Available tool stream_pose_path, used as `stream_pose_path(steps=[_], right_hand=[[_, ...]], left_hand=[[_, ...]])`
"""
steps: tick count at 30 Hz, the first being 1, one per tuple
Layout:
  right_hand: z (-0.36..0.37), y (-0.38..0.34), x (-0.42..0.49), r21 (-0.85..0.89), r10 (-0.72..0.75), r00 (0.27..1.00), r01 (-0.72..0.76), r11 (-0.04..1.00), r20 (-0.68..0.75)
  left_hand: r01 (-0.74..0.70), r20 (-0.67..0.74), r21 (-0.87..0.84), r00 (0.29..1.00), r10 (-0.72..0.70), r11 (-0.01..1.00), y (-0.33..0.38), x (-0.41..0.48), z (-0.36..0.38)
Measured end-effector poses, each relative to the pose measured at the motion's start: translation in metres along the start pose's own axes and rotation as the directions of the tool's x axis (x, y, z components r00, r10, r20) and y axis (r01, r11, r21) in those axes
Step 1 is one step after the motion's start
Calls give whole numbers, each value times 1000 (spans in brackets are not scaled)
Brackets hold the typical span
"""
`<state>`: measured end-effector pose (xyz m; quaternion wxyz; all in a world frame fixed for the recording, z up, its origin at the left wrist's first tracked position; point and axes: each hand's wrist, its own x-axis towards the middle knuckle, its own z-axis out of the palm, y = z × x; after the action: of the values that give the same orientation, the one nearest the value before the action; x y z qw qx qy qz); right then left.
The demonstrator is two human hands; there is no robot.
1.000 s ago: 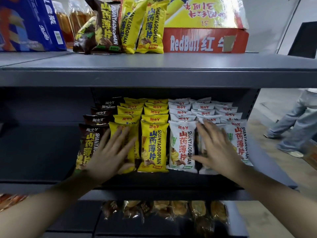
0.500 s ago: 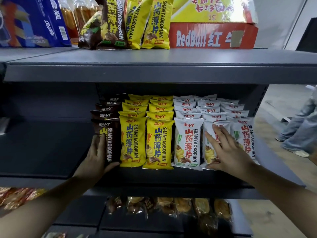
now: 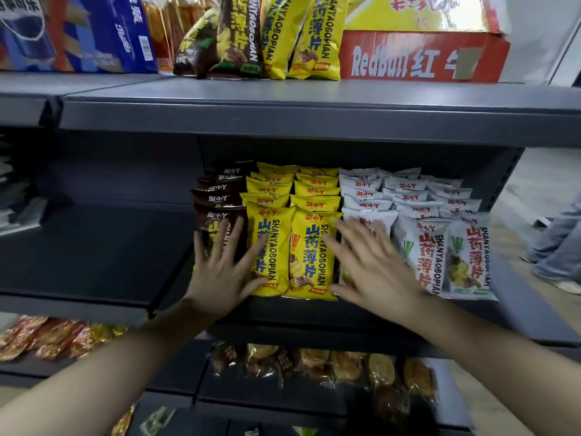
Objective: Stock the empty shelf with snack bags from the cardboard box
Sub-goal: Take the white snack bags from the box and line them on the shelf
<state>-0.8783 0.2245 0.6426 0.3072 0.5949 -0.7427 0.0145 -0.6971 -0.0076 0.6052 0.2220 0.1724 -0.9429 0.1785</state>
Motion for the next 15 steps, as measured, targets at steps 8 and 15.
stream_pose_path(steps=[8, 15], right_hand=[[39, -27, 32, -105, 10, 986, 7, 994, 165], [42, -22, 32, -108, 16, 983, 4, 994, 182]], left_hand=[[43, 60, 78, 997, -48, 996, 17, 14, 10], [65, 83, 105, 994, -74, 992, 19, 17, 7]])
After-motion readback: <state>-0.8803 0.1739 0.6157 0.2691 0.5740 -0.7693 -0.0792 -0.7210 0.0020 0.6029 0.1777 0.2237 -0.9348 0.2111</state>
